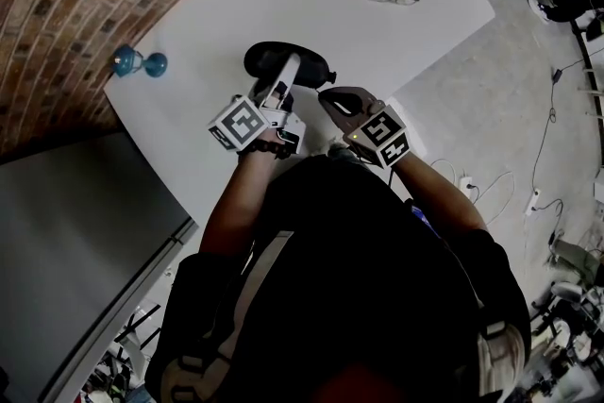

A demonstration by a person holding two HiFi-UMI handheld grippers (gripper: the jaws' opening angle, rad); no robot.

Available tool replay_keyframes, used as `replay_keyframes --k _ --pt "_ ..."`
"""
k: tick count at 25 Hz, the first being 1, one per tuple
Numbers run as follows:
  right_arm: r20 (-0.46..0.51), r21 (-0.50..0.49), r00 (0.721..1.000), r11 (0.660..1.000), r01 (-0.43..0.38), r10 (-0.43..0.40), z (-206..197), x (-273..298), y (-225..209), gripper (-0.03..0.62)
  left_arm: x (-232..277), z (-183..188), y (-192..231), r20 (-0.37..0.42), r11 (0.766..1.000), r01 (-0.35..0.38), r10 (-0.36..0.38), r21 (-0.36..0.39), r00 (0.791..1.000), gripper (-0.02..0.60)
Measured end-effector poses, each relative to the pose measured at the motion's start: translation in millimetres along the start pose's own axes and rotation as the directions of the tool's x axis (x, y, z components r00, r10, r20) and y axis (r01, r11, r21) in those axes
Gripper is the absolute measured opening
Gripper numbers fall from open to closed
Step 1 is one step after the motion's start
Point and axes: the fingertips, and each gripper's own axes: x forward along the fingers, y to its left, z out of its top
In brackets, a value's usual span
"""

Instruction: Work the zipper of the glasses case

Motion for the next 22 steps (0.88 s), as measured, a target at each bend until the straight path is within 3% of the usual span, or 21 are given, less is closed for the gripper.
replay_keyframes --k 5,13,22 --pt "-0.007 -0.042 0.998 0.997 -0.058 0.058 4.9 1.5 15.5 0.005 -0.7 3.2 -2.6 0.02 0.999 0.029 -0.029 0.018 0.999 0.272" --pt "-0.05 -0.199 0.991 0.971 -0.135 0.127 7.1 2.3 35.8 0.005 4.3 -3.8 -9.2 -0.026 0.995 0.081 -0.08 0.051 0.996 0.275" --pt "-0.071 -0.283 0.987 0.946 -0.156 0.142 6.3 -0.5 39.1 0.006 10.1 -8.2 -6.7 -0.06 0.994 0.099 -0.097 0.04 0.994 0.288"
